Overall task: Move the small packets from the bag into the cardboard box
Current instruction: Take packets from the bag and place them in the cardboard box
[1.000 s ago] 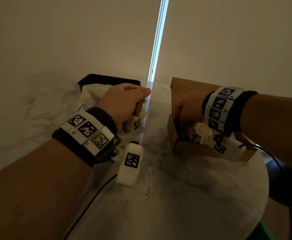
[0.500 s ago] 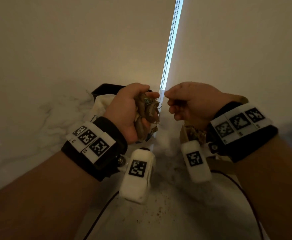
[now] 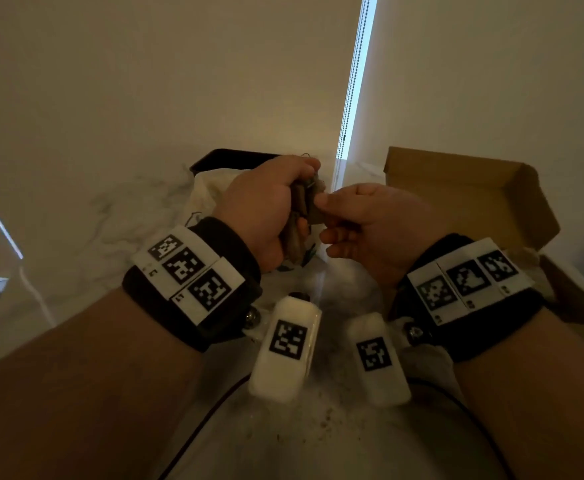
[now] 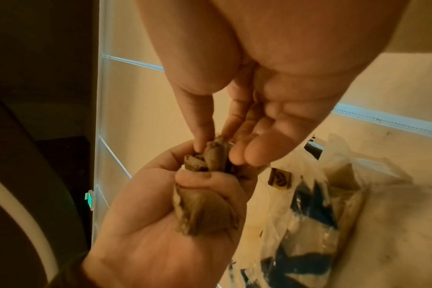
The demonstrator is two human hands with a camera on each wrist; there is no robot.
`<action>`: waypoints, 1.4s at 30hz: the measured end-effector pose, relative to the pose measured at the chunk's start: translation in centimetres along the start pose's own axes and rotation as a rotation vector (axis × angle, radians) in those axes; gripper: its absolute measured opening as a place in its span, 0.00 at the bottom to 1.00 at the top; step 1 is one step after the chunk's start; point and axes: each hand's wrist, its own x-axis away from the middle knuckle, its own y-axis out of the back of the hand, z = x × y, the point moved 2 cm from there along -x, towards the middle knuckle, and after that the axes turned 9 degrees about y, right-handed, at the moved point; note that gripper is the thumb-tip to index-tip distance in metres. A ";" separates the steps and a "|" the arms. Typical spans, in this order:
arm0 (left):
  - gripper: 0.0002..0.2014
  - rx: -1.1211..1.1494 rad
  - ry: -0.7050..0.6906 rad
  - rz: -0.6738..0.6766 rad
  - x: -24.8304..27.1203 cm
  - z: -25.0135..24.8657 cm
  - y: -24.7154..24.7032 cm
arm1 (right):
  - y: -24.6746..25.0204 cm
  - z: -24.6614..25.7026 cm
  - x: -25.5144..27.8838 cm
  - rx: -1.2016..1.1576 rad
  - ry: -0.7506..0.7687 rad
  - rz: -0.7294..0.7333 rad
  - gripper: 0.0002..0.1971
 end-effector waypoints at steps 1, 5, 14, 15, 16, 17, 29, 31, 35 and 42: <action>0.10 -0.010 -0.006 -0.003 0.1 0.1 -0.1 | 0.0 0.0 0.0 -0.002 0.001 -0.005 0.06; 0.10 -0.019 -0.012 -0.016 0.3 0.2 -0.1 | 0.0 -0.1 0.1 -0.029 0.006 -0.011 0.03; 0.10 0.081 -0.065 -0.051 0.4 -0.6 0.6 | 0.0 0.4 0.3 -0.269 -0.036 -0.026 0.07; 0.11 0.094 -0.081 -0.061 0.3 -0.9 0.8 | 0.2 0.4 0.3 -0.268 -0.041 -0.026 0.08; 0.11 0.105 -0.094 -0.073 0.2 -1.1 1.1 | 0.2 0.5 0.3 -0.266 -0.049 -0.027 0.09; 0.12 0.112 -0.104 -0.084 0.1 -1.3 1.3 | 0.4 0.5 0.3 -0.269 -0.061 -0.031 0.11; 0.09 0.113 0.005 -0.122 -0.5 -1.3 1.9 | 1.3 2.1 1.2 -0.357 -0.025 0.124 0.11; 0.08 0.095 0.004 -0.119 -0.5 -1.3 1.8 | 1.4 2.5 1.2 -0.415 0.031 0.110 0.10; 0.07 0.040 0.001 -0.117 -0.3 -1.1 1.5 | 1.8 3.0 1.2 -0.521 0.102 0.098 0.10; 0.10 -0.063 -0.056 -0.101 -0.2 -0.9 1.3 | 1.8 3.3 1.3 -0.577 0.153 0.094 0.09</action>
